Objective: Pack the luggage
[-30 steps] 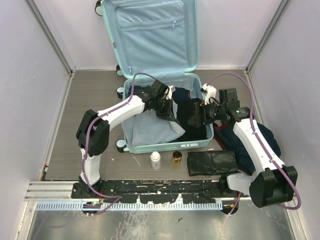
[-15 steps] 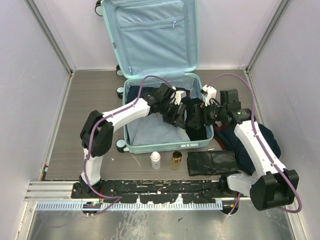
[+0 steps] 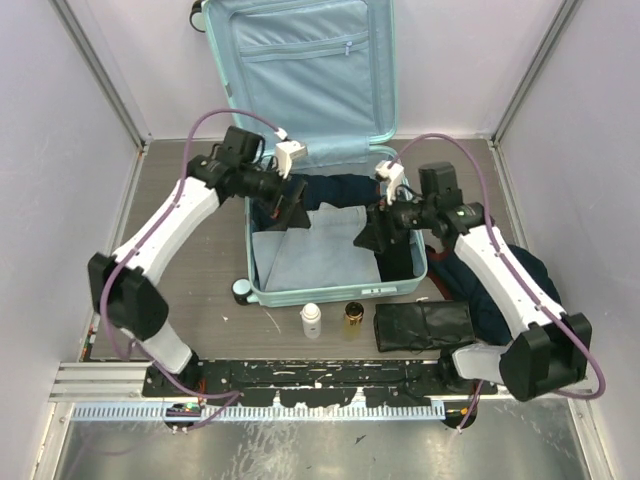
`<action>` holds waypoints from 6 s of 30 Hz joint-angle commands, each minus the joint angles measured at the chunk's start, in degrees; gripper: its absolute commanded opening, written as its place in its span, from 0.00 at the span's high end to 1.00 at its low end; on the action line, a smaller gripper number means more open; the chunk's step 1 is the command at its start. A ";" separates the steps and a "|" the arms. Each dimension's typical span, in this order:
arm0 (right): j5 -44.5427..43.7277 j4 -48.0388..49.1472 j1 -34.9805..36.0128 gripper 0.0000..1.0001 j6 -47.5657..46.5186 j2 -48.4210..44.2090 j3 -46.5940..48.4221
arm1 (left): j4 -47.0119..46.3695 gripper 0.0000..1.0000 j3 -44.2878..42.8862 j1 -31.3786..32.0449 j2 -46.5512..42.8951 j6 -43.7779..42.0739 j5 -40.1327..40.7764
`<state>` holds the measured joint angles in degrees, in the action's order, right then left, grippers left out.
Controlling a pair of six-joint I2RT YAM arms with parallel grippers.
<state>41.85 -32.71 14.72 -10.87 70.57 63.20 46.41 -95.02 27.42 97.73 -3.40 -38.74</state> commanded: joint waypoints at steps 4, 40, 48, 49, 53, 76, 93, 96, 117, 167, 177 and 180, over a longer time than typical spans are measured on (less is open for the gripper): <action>-1.43 3.22 8.43 0.06 -19.90 6.85 0.88 | -3.10 0.02 15.40 0.58 -11.22 -35.50 1.83; 1.51 -26.23 -4.67 0.02 -37.72 -8.37 6.03 | 1.92 0.02 14.64 0.01 -11.44 -38.10 9.48; -6.56 -36.14 -9.98 0.14 -54.12 -22.41 -9.29 | -2.85 0.02 17.43 0.00 -14.02 -32.64 11.47; -8.47 -35.85 -10.00 0.16 -54.18 -23.00 -11.61 | -3.10 0.02 17.66 0.00 -14.21 -32.57 11.58; -14.75 -34.91 -12.31 0.31 -52.06 -25.56 -18.19 | -2.62 0.02 18.71 0.00 -14.47 -31.83 13.27; -17.38 -19.27 -14.28 0.42 -60.44 -24.32 -36.45 | -5.72 0.02 20.36 0.00 -13.70 -36.62 15.09; -15.91 -22.55 -14.72 0.99 -64.14 -26.98 -35.26 | -5.69 0.02 17.92 0.00 -11.96 -38.34 16.35; -14.35 -27.78 -14.74 0.99 -64.52 -27.93 -30.87 | -5.39 0.02 17.23 0.00 -11.68 -38.72 16.41; -17.60 -31.53 -14.81 0.74 -37.62 -23.97 -11.13 | -8.95 0.02 15.33 0.04 -8.85 -35.74 15.68; -9.21 -32.47 -36.97 0.46 -109.60 12.89 -22.22 | -3.73 0.02 11.22 0.00 -4.59 -40.13 14.48; -9.87 -38.87 -37.73 0.99 -110.31 9.37 -21.28 | -3.96 0.02 9.80 0.00 -4.18 -38.88 14.61; -8.19 -44.46 -37.93 0.99 -113.10 5.05 -19.21 | -4.21 0.02 9.68 0.00 -4.54 -39.04 15.15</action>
<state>31.88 -68.03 -23.03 -118.67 80.62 41.71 43.13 -82.89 27.64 93.89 -42.85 -23.75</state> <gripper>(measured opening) 0.034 0.983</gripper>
